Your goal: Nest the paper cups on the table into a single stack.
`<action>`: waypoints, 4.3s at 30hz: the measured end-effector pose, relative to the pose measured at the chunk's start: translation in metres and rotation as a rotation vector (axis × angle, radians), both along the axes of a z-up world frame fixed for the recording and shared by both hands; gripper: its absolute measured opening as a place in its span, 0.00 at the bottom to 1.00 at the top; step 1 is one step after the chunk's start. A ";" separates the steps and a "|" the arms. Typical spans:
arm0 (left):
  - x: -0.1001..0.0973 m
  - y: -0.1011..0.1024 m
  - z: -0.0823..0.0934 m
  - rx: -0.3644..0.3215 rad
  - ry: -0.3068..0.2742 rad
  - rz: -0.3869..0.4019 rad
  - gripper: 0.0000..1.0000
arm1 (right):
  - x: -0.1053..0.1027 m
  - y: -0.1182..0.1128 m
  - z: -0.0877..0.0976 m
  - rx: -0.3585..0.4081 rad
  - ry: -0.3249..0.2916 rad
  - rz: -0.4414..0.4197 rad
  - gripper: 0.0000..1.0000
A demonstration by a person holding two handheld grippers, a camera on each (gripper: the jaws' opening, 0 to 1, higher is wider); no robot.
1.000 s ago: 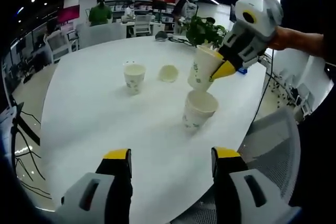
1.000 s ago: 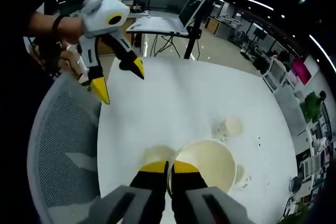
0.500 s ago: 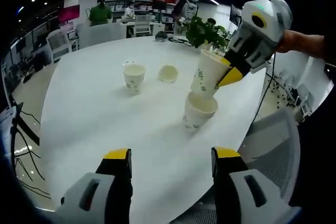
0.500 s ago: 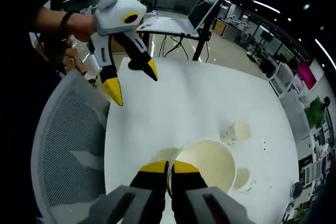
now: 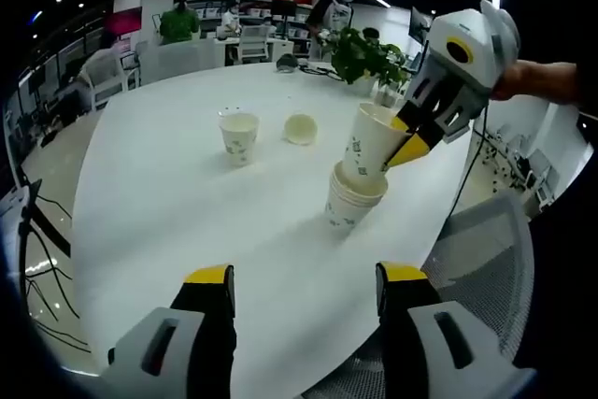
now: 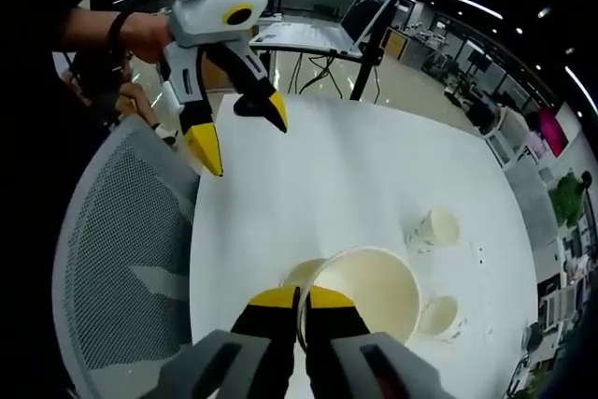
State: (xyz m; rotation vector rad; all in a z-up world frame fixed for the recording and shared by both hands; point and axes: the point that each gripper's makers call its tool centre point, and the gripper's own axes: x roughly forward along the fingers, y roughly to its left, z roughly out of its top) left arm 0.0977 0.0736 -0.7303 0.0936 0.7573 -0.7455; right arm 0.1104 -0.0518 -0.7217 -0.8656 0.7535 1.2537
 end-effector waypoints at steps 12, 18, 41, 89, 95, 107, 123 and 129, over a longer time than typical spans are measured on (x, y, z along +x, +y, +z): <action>0.002 0.002 0.002 -0.001 -0.004 0.003 0.60 | -0.002 0.006 -0.009 -0.014 0.018 0.018 0.00; 0.003 0.003 0.003 -0.001 -0.005 0.004 0.60 | -0.001 0.007 -0.013 -0.022 0.025 0.021 0.00; 0.001 0.007 0.001 -0.002 0.001 0.013 0.59 | 0.000 0.007 -0.030 -0.050 0.050 0.037 0.00; -0.006 0.010 0.002 -0.009 -0.011 0.030 0.59 | -0.001 -0.002 -0.007 -0.014 0.001 -0.012 0.25; -0.007 0.011 0.002 -0.012 -0.009 0.033 0.59 | -0.003 -0.001 -0.003 -0.009 -0.016 -0.014 0.28; -0.005 0.013 0.003 -0.019 -0.011 0.045 0.59 | 0.005 -0.006 0.010 0.077 -0.051 -0.117 0.36; 0.000 0.005 0.000 -0.011 -0.003 0.016 0.59 | 0.025 -0.044 0.020 0.234 -0.077 -0.378 0.38; 0.000 0.005 0.000 -0.013 0.002 0.016 0.59 | 0.040 -0.060 0.016 0.247 -0.102 -0.457 0.38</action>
